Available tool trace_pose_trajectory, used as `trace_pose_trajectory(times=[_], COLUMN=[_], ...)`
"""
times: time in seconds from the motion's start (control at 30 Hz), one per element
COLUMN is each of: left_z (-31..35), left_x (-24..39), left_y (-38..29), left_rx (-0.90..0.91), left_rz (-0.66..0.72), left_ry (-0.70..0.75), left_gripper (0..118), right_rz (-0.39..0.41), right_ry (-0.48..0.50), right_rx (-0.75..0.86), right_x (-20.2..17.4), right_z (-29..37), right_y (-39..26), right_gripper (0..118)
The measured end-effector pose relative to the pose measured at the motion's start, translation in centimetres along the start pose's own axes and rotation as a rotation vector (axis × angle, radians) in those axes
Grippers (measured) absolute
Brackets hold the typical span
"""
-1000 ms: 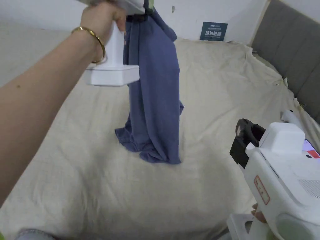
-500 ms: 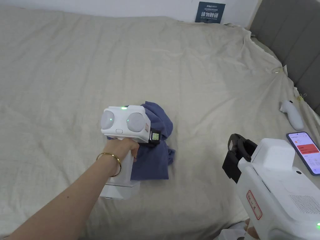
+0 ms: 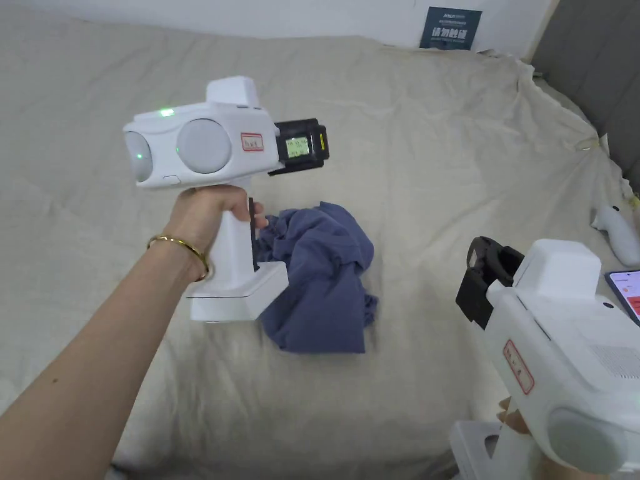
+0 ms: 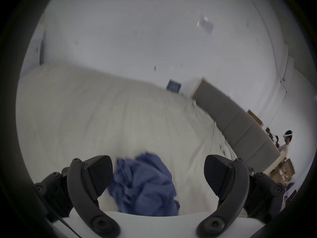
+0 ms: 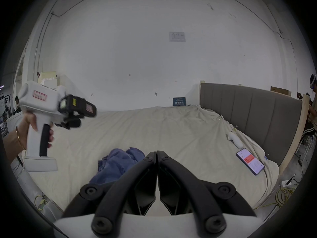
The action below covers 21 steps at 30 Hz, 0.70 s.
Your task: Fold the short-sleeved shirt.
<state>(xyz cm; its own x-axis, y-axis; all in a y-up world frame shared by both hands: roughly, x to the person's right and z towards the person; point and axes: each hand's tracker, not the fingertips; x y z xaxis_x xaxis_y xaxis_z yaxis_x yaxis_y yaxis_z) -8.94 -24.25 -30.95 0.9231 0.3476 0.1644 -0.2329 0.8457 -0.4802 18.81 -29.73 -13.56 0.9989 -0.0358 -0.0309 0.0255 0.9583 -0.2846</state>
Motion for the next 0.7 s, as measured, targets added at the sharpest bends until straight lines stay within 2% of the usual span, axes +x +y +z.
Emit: trace_pose_trajectory(times=[0.07, 0.13, 0.2, 0.3, 0.33, 0.4, 0.5, 0.57, 0.7], left_z=[2.2, 4.4, 6.3, 8.7, 9.1, 9.8, 10.5, 10.6, 10.9], left_x=[-0.4, -0.6, -1.0, -1.7, -1.8, -2.0, -2.4, -3.0, -3.3], left_y=[0.3, -0.4, -1.9, -4.8, -5.8, -7.6, -9.4, -10.2, -11.6], left_rx=[0.087, 0.179, 0.248, 0.286, 0.293, 0.303, 0.292, 0.267, 0.256], left_rz=[-0.069, -0.167, -0.217, -0.223, -0.234, -0.264, -0.266, -0.230, -0.229], left_ry=[0.050, 0.161, 0.232, 0.252, 0.274, 0.317, 0.324, 0.312, 0.304], left_gripper=[111, 110, 105, 64, 44, 23, 15, 0, 0], right_rz=[0.005, 0.011, 0.016, 0.016, 0.020, 0.031, 0.044, 0.048, 0.040], right_ry=[0.011, 0.024, 0.031, 0.047, 0.051, 0.056, 0.066, 0.065, 0.065], right_rx=[0.017, 0.033, 0.047, 0.064, 0.069, 0.074, 0.081, 0.082, 0.056], right_x=[-0.5, -0.9, -1.4, -1.9, -2.1, -2.4, -2.7, -2.8, -2.7], right_z=[-0.1, -0.4, -0.5, -0.6, -0.7, -0.7, -0.7, -0.7, -0.6], right_y=[0.5, 1.0, 1.4, 1.8, 1.9, 2.0, 1.7, 1.3, 0.4], right_gripper=[0, 0, 0, 0, 0, 0, 0, 0, 0])
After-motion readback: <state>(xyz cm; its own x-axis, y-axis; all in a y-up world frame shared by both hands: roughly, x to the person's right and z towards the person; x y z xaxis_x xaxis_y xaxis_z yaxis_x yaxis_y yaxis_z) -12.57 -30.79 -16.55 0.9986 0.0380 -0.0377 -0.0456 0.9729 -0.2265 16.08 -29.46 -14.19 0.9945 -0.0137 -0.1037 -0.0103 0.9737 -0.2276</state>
